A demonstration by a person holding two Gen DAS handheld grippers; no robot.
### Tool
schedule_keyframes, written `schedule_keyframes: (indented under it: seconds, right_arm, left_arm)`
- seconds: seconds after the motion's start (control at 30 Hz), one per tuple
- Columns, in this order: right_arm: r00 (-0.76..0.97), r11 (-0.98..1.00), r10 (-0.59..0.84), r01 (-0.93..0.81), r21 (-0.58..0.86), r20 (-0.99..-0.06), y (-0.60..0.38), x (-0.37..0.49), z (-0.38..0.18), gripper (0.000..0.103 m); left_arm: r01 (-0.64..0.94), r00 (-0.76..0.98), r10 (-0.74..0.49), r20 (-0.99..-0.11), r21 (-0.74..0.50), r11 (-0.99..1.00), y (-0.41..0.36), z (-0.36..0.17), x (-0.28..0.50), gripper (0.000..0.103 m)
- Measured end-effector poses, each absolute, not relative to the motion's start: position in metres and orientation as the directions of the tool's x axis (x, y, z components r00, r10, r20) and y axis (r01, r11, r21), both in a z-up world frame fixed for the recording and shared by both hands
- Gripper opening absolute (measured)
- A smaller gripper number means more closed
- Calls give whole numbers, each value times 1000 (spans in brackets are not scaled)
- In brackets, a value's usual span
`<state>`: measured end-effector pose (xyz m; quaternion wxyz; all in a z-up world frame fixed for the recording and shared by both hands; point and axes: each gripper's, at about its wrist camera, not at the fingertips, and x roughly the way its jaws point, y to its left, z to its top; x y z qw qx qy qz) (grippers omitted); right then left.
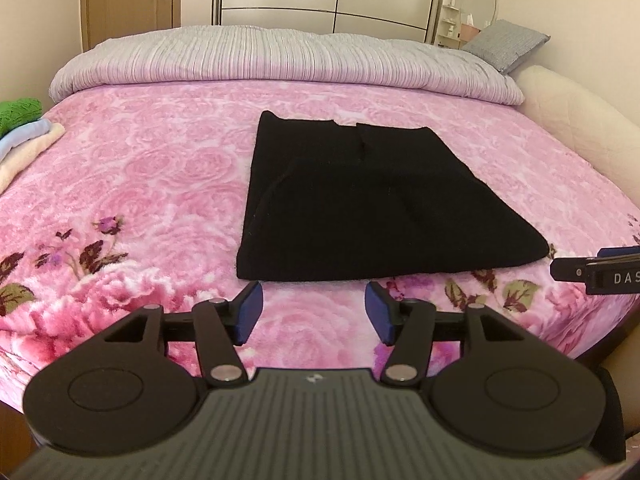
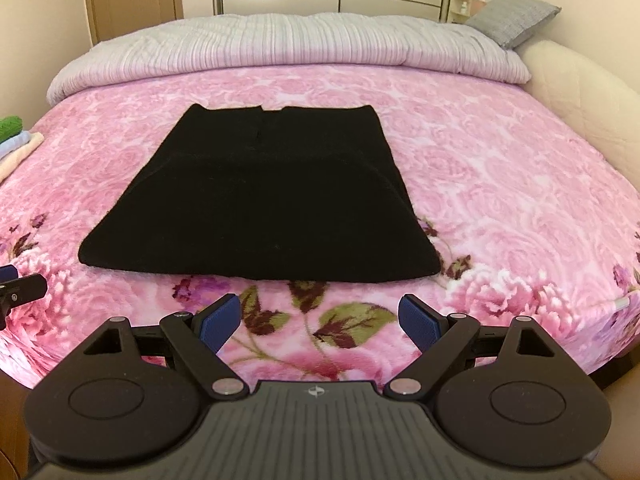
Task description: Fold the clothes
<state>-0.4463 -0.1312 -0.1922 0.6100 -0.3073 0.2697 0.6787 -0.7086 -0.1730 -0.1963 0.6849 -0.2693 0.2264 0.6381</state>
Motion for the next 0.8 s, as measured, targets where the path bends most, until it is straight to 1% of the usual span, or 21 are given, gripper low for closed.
schedule_keyframes:
  seconds: [0.1,0.2,0.3,0.4,0.53,0.7,0.8]
  right_arm:
    - [-67,-108,657,-994,-6,-751,-126,-445,-196,88]
    - [-69,-109,648,-994,-3,-759,-120,-444,-203,88]
    - [-67,-121,644,-993,-14,-762,-114,-438,-215,88]
    - [-42,-145,651,-987,-71,-758,-108,-429,-231,88]
    - [23,-205,682,-954,-221,-731,-104,-417,-254,88]
    - [73,-323,744,-831,-453,-664,-101,-412,-282,88]
    - [79,-396,784,-700,-594,-616,-101,-417,-299,88]
  left_arm:
    - [-996,86,744,-663,-76,48,-167,-201,-706,56]
    - [-996,91,736,-671,-66,63,-160,-210,-704,56]
    - [-996,78,734,-675,-14,92,-153,-222,-702,56]
    - [-985,38,743,-669,99,140,-146,-235,-698,56]
    - [-916,-13,764,-645,314,250,-139,-255,-688,56]
    - [-728,-72,786,-614,571,379,-132,-287,-673,56]
    - [-606,-100,795,-599,670,429,-126,-307,-669,56]
